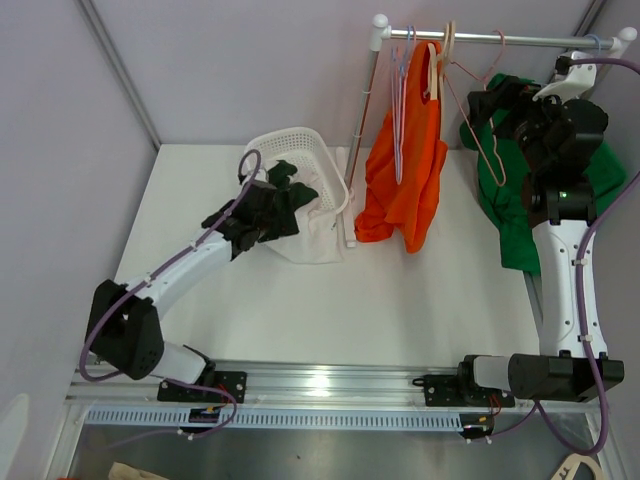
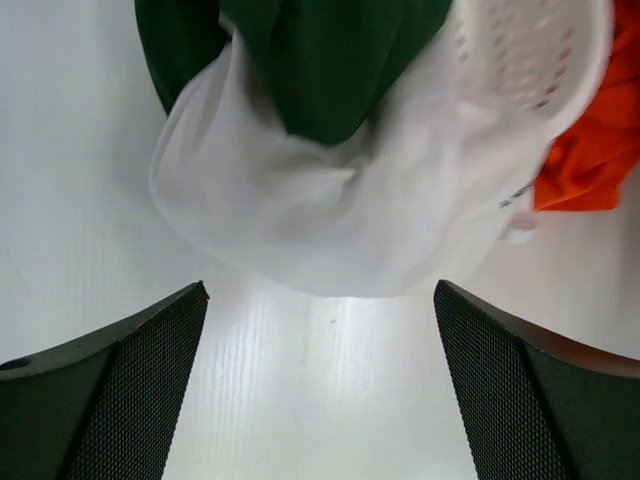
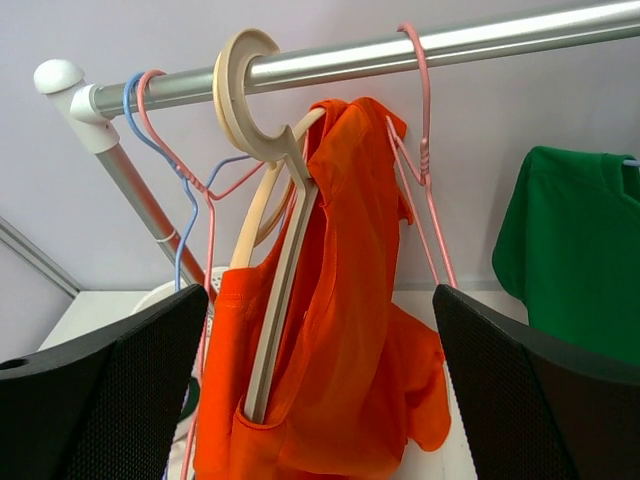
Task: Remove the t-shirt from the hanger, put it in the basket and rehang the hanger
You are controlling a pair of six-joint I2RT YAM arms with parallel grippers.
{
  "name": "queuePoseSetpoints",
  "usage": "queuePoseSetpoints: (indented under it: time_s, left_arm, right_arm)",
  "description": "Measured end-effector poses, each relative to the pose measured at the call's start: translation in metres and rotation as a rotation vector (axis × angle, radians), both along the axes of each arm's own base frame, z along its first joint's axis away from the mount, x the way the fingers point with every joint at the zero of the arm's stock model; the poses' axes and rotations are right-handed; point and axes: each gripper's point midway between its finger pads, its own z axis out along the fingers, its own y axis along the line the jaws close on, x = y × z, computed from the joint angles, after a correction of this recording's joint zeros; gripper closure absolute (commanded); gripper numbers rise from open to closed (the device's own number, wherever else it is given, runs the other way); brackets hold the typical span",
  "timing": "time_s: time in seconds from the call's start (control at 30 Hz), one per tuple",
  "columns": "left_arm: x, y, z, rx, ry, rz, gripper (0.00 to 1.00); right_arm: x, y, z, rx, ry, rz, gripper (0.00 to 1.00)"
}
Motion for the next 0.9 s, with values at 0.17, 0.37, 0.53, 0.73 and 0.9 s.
queuePoseSetpoints:
  time_s: [0.17,0.37,0.53,0.73,0.9]
  left_arm:
    - [-0.014,0.007,-0.053,0.059,0.122,0.008,0.05]
    - [-0.007,0.005,-0.073,0.071,0.15,0.027,0.11]
    - [0.003,0.0,-0.084,0.063,0.143,0.034,0.19]
    - [0.012,0.001,-0.092,0.042,0.081,0.065,0.47]
    - [0.015,0.004,-0.096,0.038,0.048,0.086,0.86]
  right_arm:
    - [-0.001,0.003,-0.001,-0.001,0.004,0.013,0.0]
    - [-0.004,0.004,-0.001,-0.002,0.005,0.016,0.01]
    - [-0.008,0.004,-0.001,-0.005,0.006,0.016,0.01]
    - [-0.01,0.006,0.0,-0.006,0.004,0.026,0.01]
    - [-0.011,0.008,0.0,-0.007,0.003,0.037,0.01]
